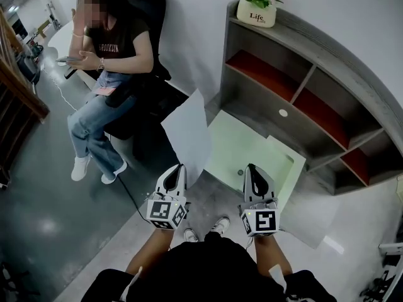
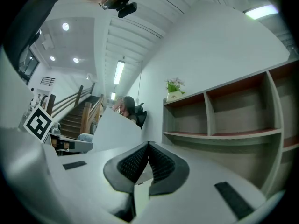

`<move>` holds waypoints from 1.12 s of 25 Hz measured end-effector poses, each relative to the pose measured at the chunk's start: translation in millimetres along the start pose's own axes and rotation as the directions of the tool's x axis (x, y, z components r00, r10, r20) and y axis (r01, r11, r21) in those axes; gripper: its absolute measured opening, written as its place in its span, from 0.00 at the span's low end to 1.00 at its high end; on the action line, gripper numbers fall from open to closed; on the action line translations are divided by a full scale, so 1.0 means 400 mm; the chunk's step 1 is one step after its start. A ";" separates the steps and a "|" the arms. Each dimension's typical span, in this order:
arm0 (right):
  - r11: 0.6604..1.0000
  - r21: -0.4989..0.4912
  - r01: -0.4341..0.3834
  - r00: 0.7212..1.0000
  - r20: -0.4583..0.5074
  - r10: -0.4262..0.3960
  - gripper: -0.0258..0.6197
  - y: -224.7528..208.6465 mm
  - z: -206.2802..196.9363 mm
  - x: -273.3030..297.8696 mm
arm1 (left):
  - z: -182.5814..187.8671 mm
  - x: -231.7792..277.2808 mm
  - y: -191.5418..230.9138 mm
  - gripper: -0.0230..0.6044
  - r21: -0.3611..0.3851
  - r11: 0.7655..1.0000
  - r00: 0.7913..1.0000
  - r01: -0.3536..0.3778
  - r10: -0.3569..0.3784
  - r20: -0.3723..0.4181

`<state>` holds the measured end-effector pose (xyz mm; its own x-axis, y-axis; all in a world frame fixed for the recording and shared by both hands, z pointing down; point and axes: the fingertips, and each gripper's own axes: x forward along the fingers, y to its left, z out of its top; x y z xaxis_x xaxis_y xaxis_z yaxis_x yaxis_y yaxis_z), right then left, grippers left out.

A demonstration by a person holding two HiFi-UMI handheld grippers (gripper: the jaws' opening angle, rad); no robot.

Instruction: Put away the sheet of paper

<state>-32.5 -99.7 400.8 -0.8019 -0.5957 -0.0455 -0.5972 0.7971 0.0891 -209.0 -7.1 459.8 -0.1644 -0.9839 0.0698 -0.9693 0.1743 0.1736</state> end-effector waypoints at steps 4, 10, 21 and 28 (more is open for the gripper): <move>1.000 0.023 0.018 1.000 -0.009 -0.017 0.07 -0.064 -0.025 -0.002 | -0.012 0.044 -0.029 0.05 0.005 1.000 1.000 0.001 -0.001 -0.022; 0.997 0.054 0.054 0.998 -0.021 -0.053 0.07 -0.119 -0.048 -0.014 | -0.035 0.092 -0.066 0.05 0.040 0.999 0.997 0.033 -0.030 -0.065; 0.983 0.034 0.183 0.982 -0.057 -0.181 0.07 -0.210 -0.073 0.023 | -0.077 0.244 -0.103 0.05 0.009 0.984 0.974 0.179 -0.176 -0.142; 0.967 0.011 0.253 0.964 -0.092 -0.251 0.07 -0.234 -0.095 0.059 | -0.121 0.346 -0.102 0.05 -0.053 0.962 0.936 0.268 -0.273 -0.224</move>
<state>5.2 -192.3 429.1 -0.6214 -0.7831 0.0256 -0.7808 0.6216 0.0639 -183.3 -148.6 509.9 0.1515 -0.9595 0.2376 -0.9669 -0.0939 0.2374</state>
